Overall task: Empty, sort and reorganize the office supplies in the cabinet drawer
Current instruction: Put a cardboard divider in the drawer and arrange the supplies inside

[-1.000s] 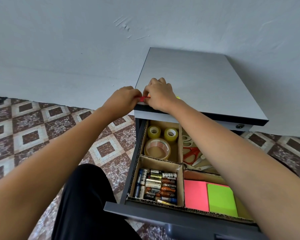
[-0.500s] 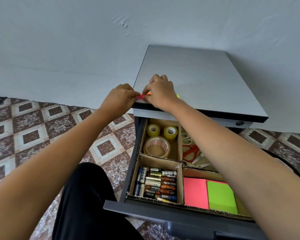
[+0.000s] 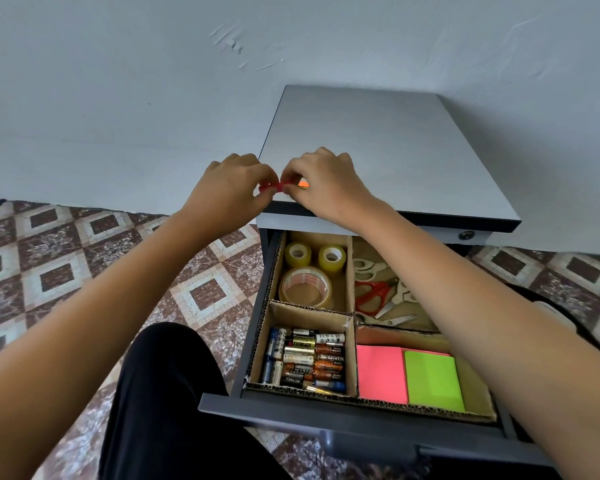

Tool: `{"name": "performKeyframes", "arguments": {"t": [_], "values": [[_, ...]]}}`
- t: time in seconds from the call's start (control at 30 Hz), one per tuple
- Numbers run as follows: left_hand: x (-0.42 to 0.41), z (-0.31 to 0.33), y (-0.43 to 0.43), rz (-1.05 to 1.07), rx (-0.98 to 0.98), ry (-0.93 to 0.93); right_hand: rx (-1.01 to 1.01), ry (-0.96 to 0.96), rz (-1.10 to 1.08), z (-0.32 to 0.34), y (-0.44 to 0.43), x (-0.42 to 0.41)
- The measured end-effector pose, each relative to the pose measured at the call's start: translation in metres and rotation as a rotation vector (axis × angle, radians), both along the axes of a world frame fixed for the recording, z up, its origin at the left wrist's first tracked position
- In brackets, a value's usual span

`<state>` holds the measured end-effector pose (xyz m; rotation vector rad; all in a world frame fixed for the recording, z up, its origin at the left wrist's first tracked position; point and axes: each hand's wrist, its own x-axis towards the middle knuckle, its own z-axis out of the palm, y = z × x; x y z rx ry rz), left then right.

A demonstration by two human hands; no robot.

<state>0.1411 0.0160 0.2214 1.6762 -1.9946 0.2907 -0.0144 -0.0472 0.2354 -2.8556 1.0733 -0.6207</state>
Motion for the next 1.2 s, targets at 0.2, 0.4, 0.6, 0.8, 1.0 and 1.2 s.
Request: {"name": "performKeyframes", "arguments": {"t": [0.2, 0.4, 0.6, 0.8, 1.0, 1.2], "values": [[-0.034, -0.001, 0.022, -0.058, 0.124, 0.1, 0.108, -0.029, 0.006, -0.006, 0.026, -0.04], [-0.072, -0.028, 0.044, -0.034, 0.342, 0.381, 0.358, -0.273, -0.033, -0.028, 0.055, -0.089], [-0.111, -0.069, 0.061, 0.032, 0.517, 0.712, 0.383, -0.37, -0.251, -0.073, 0.071, -0.145], [-0.162, -0.092, 0.073, 0.009, 0.664, 0.828, 0.354, -0.281, -0.462, -0.122, 0.082, -0.2], [-0.201, -0.111, 0.069, -0.019, 0.799, 0.823, 0.374, -0.278, -0.637, -0.148, 0.087, -0.229], [-0.227, -0.119, 0.059, -0.021, 0.92, 0.706, 0.541, -0.321, -0.669, -0.155, 0.087, -0.235]]}}
